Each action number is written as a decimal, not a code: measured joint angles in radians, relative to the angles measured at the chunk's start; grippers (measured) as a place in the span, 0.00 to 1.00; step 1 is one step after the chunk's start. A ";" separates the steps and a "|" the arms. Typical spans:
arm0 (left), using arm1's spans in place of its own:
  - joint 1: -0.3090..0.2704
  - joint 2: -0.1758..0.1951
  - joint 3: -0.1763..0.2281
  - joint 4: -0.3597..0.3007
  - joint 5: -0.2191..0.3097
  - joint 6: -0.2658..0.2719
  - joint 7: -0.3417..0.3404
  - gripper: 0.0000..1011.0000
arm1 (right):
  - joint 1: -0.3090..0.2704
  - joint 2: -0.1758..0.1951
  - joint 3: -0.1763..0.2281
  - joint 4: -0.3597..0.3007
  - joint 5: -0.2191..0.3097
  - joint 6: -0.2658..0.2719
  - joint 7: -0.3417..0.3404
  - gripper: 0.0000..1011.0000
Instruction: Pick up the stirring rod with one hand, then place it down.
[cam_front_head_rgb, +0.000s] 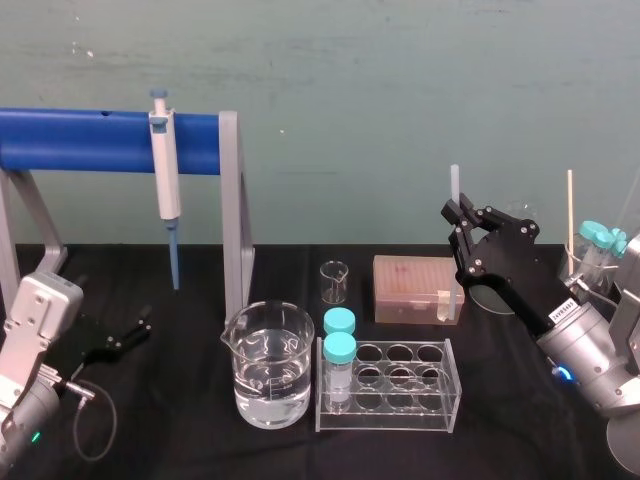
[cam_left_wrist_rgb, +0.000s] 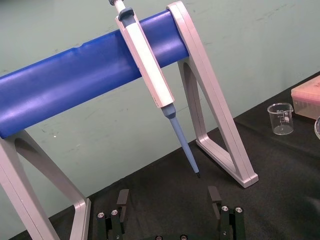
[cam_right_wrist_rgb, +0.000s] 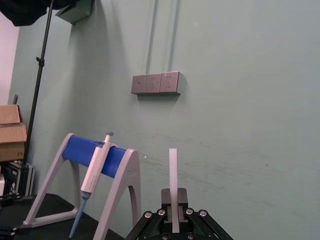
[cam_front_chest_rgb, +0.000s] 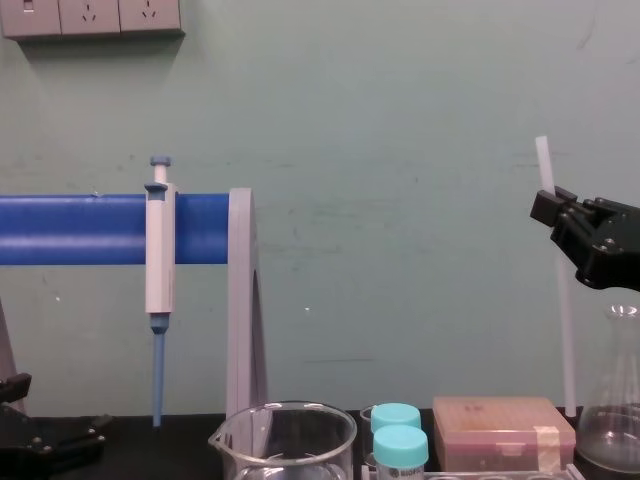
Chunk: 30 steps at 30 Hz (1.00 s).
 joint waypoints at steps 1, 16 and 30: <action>0.000 0.000 0.000 0.000 0.000 0.000 0.000 0.99 | 0.000 0.000 0.000 0.000 0.000 0.000 0.000 0.07; 0.000 0.000 0.000 0.000 0.000 0.000 0.000 0.99 | 0.000 0.000 0.000 0.000 0.000 0.000 0.000 0.07; 0.000 0.000 0.000 0.000 0.000 0.000 0.000 0.99 | 0.000 0.000 0.000 0.000 0.000 0.000 0.000 0.07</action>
